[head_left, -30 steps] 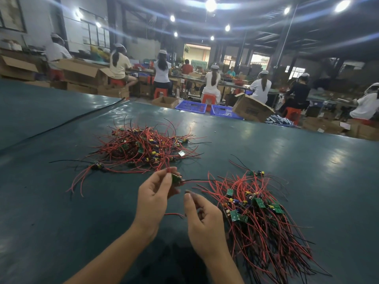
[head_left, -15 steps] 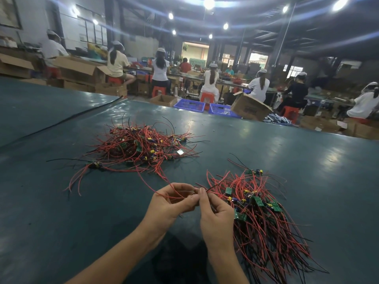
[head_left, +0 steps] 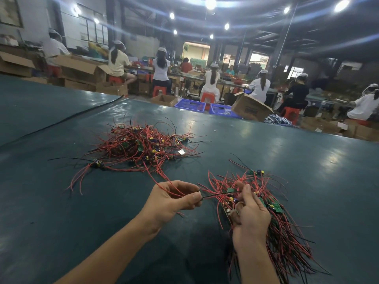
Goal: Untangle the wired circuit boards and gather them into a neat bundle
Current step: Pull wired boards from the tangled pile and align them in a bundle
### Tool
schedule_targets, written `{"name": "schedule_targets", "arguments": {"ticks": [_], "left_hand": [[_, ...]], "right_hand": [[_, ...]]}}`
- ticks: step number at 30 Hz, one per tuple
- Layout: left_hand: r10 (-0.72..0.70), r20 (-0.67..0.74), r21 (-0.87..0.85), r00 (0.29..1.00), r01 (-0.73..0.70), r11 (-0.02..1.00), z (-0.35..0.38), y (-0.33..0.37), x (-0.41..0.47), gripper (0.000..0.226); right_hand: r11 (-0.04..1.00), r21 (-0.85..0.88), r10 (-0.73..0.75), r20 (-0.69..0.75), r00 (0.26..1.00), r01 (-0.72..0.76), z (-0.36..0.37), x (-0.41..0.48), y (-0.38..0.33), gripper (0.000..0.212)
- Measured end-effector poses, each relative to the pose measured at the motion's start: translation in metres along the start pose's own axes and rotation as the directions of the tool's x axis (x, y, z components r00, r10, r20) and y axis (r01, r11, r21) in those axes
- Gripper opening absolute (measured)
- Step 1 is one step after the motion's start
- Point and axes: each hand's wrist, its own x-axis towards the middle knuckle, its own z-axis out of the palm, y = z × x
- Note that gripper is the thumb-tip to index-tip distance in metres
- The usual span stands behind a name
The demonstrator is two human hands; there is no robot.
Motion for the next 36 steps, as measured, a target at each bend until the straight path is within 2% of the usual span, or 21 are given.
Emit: {"name": "schedule_targets", "arguments": {"ticks": [4, 8, 11, 13, 15, 17, 20, 23, 28, 30, 33, 36], "left_hand": [[-0.005, 0.032, 0.004, 0.999, 0.005, 1.000, -0.003, 0.003, 0.001, 0.019], [-0.015, -0.043, -0.031, 0.999, 0.013, 0.999, -0.008, 0.000, 0.003, 0.021], [-0.038, -0.105, -0.115, 0.994, 0.025, 0.993, -0.010, -0.003, 0.005, 0.022], [-0.040, -0.114, -0.139, 0.993, 0.024, 0.990, -0.010, -0.004, 0.006, 0.024], [-0.028, -0.087, -0.122, 0.996, 0.017, 0.992, -0.008, -0.005, 0.005, 0.025], [-0.021, -0.050, -0.062, 0.999, 0.018, 0.998, -0.006, -0.006, 0.003, 0.028], [-0.035, -0.026, 0.020, 0.999, 0.036, 0.999, -0.007, -0.008, 0.003, 0.026], [-0.066, -0.022, 0.006, 0.998, 0.066, 0.998, -0.006, -0.008, 0.005, 0.018], [-0.065, -0.019, -0.023, 0.998, 0.064, 0.998, -0.012, 0.000, 0.008, 0.022], [-0.075, -0.048, -0.064, 0.996, 0.072, 0.995, -0.015, 0.001, 0.009, 0.025], [-0.131, -0.117, -0.215, 0.984, 0.104, 0.971, -0.016, -0.001, 0.010, 0.035], [-0.193, -0.178, -0.382, 0.965, 0.113, 0.917, -0.015, -0.004, 0.012, 0.030]], "right_hand": [[1.000, 0.003, -0.021, -0.033, 0.999, 0.021, 0.003, -0.004, 0.004, 0.022], [0.999, 0.017, -0.041, -0.065, 0.997, 0.042, 0.005, -0.006, 0.005, 0.023], [0.998, -0.054, -0.040, 0.017, 0.999, 0.041, 0.008, -0.013, 0.010, 0.030], [0.985, -0.170, -0.012, 0.113, 0.993, 0.031, 0.014, -0.022, 0.016, 0.038], [0.950, -0.291, -0.033, 0.267, 0.963, 0.113, 0.021, -0.035, 0.024, 0.040], [0.921, -0.327, -0.080, 0.375, 0.924, 0.213, 0.026, -0.046, 0.030, 0.038], [0.919, -0.348, -0.068, 0.323, 0.944, 0.185, 0.026, -0.045, 0.030, 0.034], [0.967, -0.250, -0.008, 0.156, 0.988, 0.047, 0.021, -0.032, 0.021, 0.026], [1.000, -0.019, 0.011, -0.006, 1.000, -0.011, 0.006, -0.010, 0.002, 0.018], [1.000, 0.008, 0.008, -0.016, 1.000, -0.007, 0.003, -0.008, 0.000, 0.019], [0.999, 0.029, -0.017, 0.009, 1.000, 0.017, 0.005, -0.011, 0.000, 0.020], [0.995, 0.099, -0.019, 0.132, 0.991, 0.006, 0.009, -0.016, -0.002, 0.025]]}}
